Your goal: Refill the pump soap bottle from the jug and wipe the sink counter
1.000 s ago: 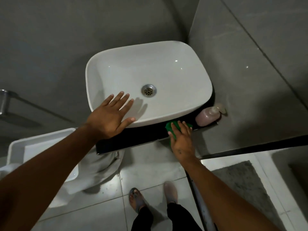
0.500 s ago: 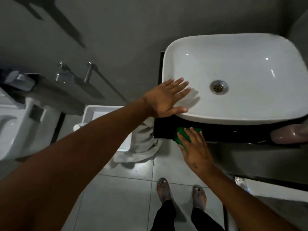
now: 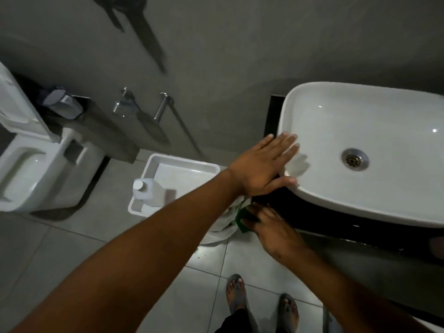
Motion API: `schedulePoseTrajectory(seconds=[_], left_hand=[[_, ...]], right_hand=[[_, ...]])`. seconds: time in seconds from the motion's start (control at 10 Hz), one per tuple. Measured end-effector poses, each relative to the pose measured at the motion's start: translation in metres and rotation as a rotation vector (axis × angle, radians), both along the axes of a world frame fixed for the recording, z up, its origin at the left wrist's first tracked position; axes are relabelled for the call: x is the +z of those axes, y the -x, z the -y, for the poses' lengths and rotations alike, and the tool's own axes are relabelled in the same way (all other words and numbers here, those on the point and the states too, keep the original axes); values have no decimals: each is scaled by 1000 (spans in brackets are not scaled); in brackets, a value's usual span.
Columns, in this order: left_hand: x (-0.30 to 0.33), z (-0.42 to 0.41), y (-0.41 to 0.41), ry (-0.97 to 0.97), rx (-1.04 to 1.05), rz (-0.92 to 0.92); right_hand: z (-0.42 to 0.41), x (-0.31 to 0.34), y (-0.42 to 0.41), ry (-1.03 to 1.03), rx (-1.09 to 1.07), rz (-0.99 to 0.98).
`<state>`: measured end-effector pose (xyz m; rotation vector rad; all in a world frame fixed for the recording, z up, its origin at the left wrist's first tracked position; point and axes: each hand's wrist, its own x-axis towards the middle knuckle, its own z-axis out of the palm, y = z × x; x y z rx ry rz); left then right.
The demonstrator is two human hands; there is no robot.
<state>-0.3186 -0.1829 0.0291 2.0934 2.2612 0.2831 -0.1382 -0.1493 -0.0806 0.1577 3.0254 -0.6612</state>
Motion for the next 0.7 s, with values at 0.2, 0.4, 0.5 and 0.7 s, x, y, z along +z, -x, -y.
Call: schedulePoseTrajectory(seconds=[0.2,0.4,0.5,0.7], left_hand=[[-68,165,25,127,646,209],[-162,249,1,361,854,294],[-197,254,2,391,898,261],[-231,255,2,373,910,245]], right_hand=[[12,15,51,397,-153,33],[75,-31,154,378,-106,66],[105,-76,187,239,-25,157],[130,-132,209,-25,-16,217]])
